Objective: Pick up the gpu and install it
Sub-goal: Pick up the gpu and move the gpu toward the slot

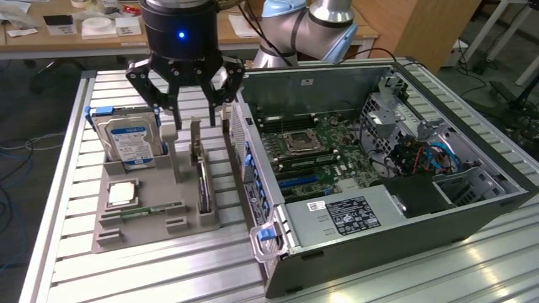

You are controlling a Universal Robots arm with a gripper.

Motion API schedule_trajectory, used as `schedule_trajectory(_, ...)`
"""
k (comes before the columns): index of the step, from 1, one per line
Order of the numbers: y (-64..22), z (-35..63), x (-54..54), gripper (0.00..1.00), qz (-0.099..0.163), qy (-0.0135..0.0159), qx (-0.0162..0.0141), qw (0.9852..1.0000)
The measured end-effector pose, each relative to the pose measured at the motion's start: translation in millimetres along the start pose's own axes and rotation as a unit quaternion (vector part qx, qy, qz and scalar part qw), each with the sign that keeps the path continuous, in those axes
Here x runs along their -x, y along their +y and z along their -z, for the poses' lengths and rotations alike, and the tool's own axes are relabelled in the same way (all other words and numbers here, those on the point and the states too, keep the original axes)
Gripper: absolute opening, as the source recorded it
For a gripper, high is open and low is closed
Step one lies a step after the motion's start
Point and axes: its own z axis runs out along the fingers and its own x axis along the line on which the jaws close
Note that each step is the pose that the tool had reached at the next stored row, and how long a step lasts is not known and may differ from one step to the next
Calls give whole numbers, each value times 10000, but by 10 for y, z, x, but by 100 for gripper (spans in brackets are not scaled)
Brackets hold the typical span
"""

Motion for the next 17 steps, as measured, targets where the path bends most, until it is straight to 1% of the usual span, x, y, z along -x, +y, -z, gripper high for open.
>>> schedule_trajectory(4, -3, -68, -1, 53, 0, -1, 0, 10000)
schedule_trajectory(7, -4, -99, -2, 53, 0, 0, 0, 10000)
schedule_trajectory(10, -5, -118, -3, 53, 0, 0, 0, 10000)
schedule_trajectory(17, -5, -120, -3, 53, 0, 0, 0, 10000)
